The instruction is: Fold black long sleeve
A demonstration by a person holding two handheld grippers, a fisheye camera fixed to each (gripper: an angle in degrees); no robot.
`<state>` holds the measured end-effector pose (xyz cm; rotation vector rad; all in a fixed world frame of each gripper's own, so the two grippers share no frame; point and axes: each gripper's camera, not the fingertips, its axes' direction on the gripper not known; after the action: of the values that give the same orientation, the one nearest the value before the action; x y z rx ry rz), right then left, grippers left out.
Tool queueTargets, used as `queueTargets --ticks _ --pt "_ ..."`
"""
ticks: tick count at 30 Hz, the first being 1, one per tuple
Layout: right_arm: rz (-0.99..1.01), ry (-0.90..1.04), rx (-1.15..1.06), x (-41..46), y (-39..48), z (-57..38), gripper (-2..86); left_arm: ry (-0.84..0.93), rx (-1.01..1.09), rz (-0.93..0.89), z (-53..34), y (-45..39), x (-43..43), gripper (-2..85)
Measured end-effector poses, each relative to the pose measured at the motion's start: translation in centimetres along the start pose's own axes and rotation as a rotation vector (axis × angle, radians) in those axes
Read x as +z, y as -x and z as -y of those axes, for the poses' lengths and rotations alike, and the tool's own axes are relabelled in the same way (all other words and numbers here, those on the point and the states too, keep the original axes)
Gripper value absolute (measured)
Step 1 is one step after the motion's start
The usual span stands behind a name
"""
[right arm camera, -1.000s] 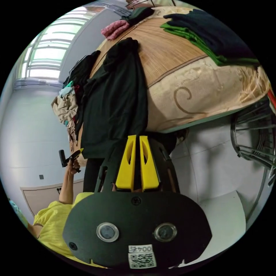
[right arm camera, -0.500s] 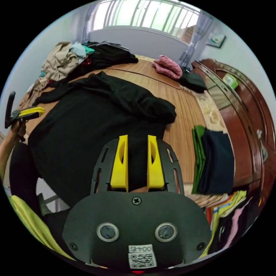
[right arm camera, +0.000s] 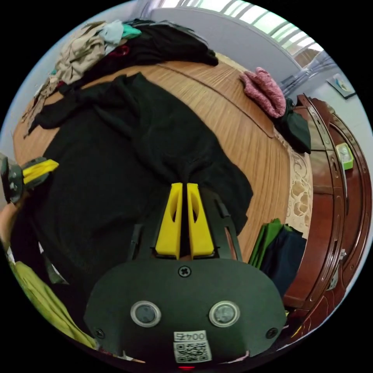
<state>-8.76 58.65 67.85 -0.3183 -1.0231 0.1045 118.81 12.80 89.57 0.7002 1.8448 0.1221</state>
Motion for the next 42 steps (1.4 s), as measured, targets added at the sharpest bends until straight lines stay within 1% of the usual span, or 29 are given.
queueTargets --ticks 4,6,8,9,10,11,13,15,16,17,18,20,21,23,24,25,27,30,32,34,37,42 --pt "0.056 -0.149 0.182 -3.6 -8.0 4.3 1.7 0.001 -0.013 -0.03 1.9 0.2 0.3 0.2" --pt "0.04 -0.173 0.27 -3.8 -11.9 6.6 2.4 -0.001 -0.021 -0.047 2.8 0.4 0.5 0.2" --pt "-0.033 -0.124 0.413 -1.9 -17.3 10.3 5.0 0.0 -0.025 -0.056 3.6 0.5 0.7 0.2" --pt "-0.034 -0.104 0.457 -1.0 -18.7 11.1 5.9 0.0 -0.025 -0.058 4.2 0.5 0.8 0.2" --pt "-0.041 -0.045 0.541 0.8 -21.0 12.5 7.0 0.0 -0.024 -0.057 4.8 0.6 1.0 0.2" --pt "-0.109 0.017 0.635 2.4 -22.7 13.4 8.3 0.0 -0.024 -0.057 5.0 0.6 1.0 0.2" --pt "-0.127 0.038 0.711 3.8 -23.9 14.0 9.4 -0.002 -0.025 -0.057 6.2 0.7 1.3 0.2" --pt "-0.026 -0.06 0.697 4.3 -23.5 13.8 8.5 -0.003 -0.024 -0.055 7.0 0.7 1.5 0.3" --pt "0.065 -0.121 0.642 4.6 -22.5 13.4 7.1 -0.004 -0.023 -0.053 7.6 0.7 1.6 0.3" --pt "0.153 -0.158 0.598 5.0 -21.1 12.8 6.9 -0.005 -0.022 -0.052 7.9 0.8 1.7 0.3" --pt "0.197 -0.168 0.578 5.1 -20.2 12.4 6.8 -0.005 -0.021 -0.049 8.5 0.8 1.9 0.3" --pt "0.399 -0.236 0.524 5.6 -16.6 10.1 6.5 -0.006 -0.018 -0.042 9.4 0.8 2.1 0.5" --pt "0.456 -0.256 0.527 5.7 -15.6 9.4 6.4 -0.005 -0.017 -0.036 10.0 0.9 2.2 0.6" --pt "0.65 -0.32 0.54 6.8 -11.9 6.7 5.7 -0.003 -0.02 -0.034 11.0 1.0 2.4 1.0" --pt "0.679 -0.331 0.548 7.2 -11.0 6.1 5.4 0.001 -0.029 -0.058 11.7 1.4 2.4 1.5" --pt "0.721 -0.343 0.564 8.1 -9.3 5.0 4.9 0.0 -0.043 -0.119 12.7 2.3 2.3 2.2" --pt "0.731 -0.321 0.593 9.9 -7.2 3.8 4.0 -0.054 -0.07 -0.166 14.8 4.0 1.2 3.4" --pt "0.607 -0.225 0.535 12.4 -4.6 3.3 3.7 -0.142 -0.023 -0.056 20.1 6.8 -0.5 5.9" --pt "0.514 -0.174 0.512 14.2 -3.6 3.2 3.5 -0.151 0.025 -0.032 24.4 8.4 -0.3 7.3" --pt "0.494 -0.222 0.496 14.9 -3.5 2.8 3.5 -0.118 0.096 -0.005 30.3 10.0 1.5 8.6" --pt "0.511 -0.217 0.451 15.7 -3.7 3.2 4.4 -0.028 0.178 0.052 36.8 11.0 5.2 9.6" --pt "0.535 -0.22 0.438 17.2 -4.0 3.3 4.4 0.085 0.213 0.069 43.3 11.8 10.7 11.6"
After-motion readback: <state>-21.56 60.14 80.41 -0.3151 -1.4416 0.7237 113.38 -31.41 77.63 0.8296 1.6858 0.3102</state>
